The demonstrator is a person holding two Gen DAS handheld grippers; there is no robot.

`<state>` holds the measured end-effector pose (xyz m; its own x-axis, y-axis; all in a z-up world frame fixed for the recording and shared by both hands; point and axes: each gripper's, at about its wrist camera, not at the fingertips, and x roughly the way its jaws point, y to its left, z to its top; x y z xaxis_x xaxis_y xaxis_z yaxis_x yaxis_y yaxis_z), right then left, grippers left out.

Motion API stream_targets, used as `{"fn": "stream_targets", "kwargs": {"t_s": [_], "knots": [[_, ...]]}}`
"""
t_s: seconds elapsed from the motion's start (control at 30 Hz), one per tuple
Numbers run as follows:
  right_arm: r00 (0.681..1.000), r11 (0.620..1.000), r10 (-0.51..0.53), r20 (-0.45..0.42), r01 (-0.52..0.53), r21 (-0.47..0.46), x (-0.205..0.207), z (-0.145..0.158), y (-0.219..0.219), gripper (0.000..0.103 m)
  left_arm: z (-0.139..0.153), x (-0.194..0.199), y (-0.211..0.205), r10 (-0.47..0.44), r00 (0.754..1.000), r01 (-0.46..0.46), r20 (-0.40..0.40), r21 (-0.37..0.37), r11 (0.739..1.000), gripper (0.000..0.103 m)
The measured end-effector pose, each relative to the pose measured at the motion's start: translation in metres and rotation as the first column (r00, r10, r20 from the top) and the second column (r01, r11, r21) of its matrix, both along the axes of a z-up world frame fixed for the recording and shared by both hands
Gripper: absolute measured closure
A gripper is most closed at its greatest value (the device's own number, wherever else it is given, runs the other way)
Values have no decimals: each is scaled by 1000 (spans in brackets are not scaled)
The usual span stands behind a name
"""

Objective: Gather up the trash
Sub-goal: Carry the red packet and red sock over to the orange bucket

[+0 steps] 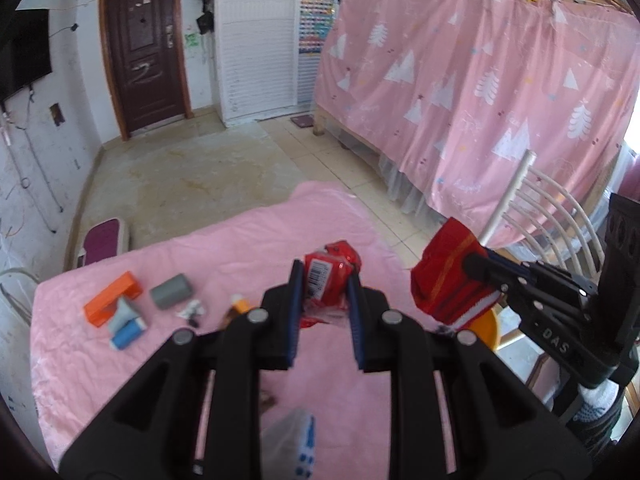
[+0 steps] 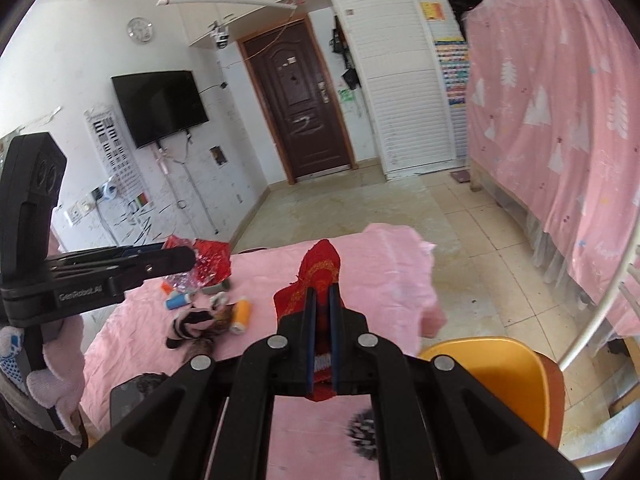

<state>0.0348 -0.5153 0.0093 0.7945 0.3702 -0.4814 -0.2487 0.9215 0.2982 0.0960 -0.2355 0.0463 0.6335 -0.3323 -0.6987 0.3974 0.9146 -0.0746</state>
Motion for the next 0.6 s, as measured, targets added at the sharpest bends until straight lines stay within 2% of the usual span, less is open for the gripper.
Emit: {"fn": "stream_targets", "kwargs": {"t_s": [0.07, 0.17, 0.6], "knots": [[1000, 1000, -25, -3, 25, 2, -1, -4, -15, 103, -2, 0, -18, -55, 998, 53, -40, -45, 998, 84], [998, 998, -64, -15, 64, 13, -4, -14, -41, 103, -4, -1, -46, -105, 992, 100, -63, -72, 992, 84], [984, 983, -165, -75, 170, 66, -2, -62, -128, 103, -31, 4, -151, -185, 973, 181, -136, -37, 983, 84]]}}
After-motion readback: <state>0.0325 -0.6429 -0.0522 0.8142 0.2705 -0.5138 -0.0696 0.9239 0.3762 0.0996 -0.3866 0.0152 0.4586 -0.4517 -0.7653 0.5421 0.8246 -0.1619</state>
